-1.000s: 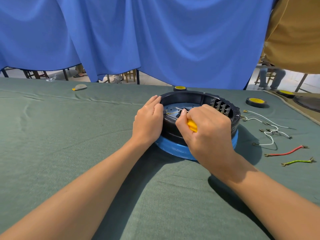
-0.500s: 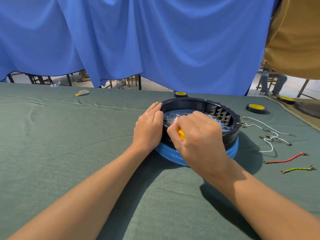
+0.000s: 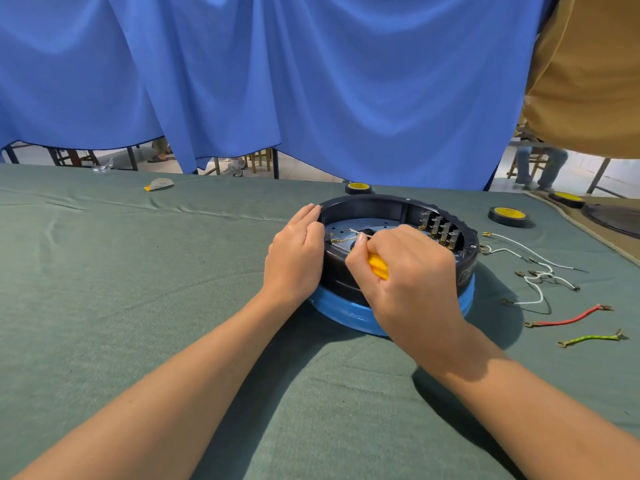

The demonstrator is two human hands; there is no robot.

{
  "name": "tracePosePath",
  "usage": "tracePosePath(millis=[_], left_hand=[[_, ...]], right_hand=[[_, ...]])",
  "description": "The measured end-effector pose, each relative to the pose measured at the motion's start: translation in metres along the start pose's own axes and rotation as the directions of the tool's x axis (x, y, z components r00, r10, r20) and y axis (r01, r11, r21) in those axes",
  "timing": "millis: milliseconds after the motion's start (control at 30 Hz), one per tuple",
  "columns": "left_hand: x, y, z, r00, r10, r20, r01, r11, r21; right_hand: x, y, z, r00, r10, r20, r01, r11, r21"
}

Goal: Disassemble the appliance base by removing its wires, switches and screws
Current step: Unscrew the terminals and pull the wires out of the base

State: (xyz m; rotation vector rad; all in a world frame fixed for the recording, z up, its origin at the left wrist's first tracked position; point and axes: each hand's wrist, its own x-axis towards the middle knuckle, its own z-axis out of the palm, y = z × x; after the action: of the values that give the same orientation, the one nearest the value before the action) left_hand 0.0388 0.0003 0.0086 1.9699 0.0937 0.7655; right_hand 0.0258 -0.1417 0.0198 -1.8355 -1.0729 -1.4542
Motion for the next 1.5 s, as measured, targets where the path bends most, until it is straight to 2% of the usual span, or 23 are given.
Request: tracePosePath(millis=[100,200,300,367,467,567,733,833,933,1033,1100,1133,1233,1333,1400,1500], left_hand=[[-0.002,0.004,-0.001,0.998,-0.052,0.046,0.051,0.998,0.028],[0.0,0.004,-0.003,0.997,-0.059,0.058,0.056,0.997,0.053],[-0.003,0.0,-0.003,0.999,-0.017,0.032,0.014,0.996,0.093],[-0.004,0.0,-0.003,0.999,-0.022,0.028,0.019,0.995,0.096],[-0.002,0.003,-0.002,0.999,-0.001,0.035,-0.002,0.997,0.074],[-0.002,0.003,0.0,1.0,0.025,0.013,-0.026,0.999,0.039],[0.002,0.001,-0.003,1.0,-0.016,0.019,0.015,0.997,0.071],[0.004,0.003,-0.004,0.999,-0.005,0.032,0.003,0.998,0.066],[0.007,0.004,-0.008,0.999,-0.02,0.026,0.019,0.999,0.051],[0.011,0.012,-0.012,1.0,0.004,0.028,-0.006,0.997,0.072],[0.013,0.022,-0.013,0.995,0.064,0.072,-0.076,0.981,0.181],[0.014,0.028,-0.013,0.99,0.096,0.104,-0.119,0.962,0.247],[0.014,0.045,-0.007,0.954,0.212,0.212,-0.289,0.84,0.46],[0.013,0.065,0.005,0.891,0.208,0.404,-0.417,0.728,0.544],[0.016,0.075,0.017,0.84,0.134,0.525,-0.467,0.67,0.577],[0.025,0.081,0.037,0.802,0.035,0.596,-0.491,0.607,0.624]], right_hand=[[0.011,-0.01,0.002,0.984,-0.171,0.043,0.175,0.98,-0.099],[0.017,-0.015,0.006,0.985,-0.149,0.085,0.16,0.975,-0.153],[0.008,-0.017,0.012,0.96,-0.22,0.172,0.263,0.921,-0.287],[0.007,-0.018,0.015,0.96,-0.215,0.18,0.264,0.911,-0.317],[0.009,-0.014,0.012,0.992,-0.098,0.079,0.112,0.973,-0.2],[0.007,-0.004,0.001,0.996,0.091,0.017,-0.091,0.995,-0.043],[0.019,0.021,-0.014,0.918,0.39,-0.069,-0.39,0.921,0.024],[0.021,0.035,-0.021,0.865,0.497,-0.066,-0.492,0.867,0.078],[0.023,0.052,-0.028,0.774,0.625,-0.101,-0.613,0.78,0.127],[0.031,0.074,-0.039,0.55,0.817,-0.174,-0.761,0.576,0.298],[0.035,0.086,-0.048,0.408,0.901,-0.147,-0.81,0.431,0.397],[0.035,0.091,-0.053,0.359,0.927,-0.11,-0.827,0.371,0.422],[0.025,0.098,-0.059,0.285,0.958,0.02,-0.875,0.252,0.412],[0.004,0.095,-0.062,0.297,0.951,0.086,-0.922,0.262,0.284],[-0.011,0.088,-0.064,0.36,0.929,0.085,-0.923,0.341,0.18],[-0.027,0.074,-0.067,0.431,0.901,0.056,-0.9,0.424,0.104]])
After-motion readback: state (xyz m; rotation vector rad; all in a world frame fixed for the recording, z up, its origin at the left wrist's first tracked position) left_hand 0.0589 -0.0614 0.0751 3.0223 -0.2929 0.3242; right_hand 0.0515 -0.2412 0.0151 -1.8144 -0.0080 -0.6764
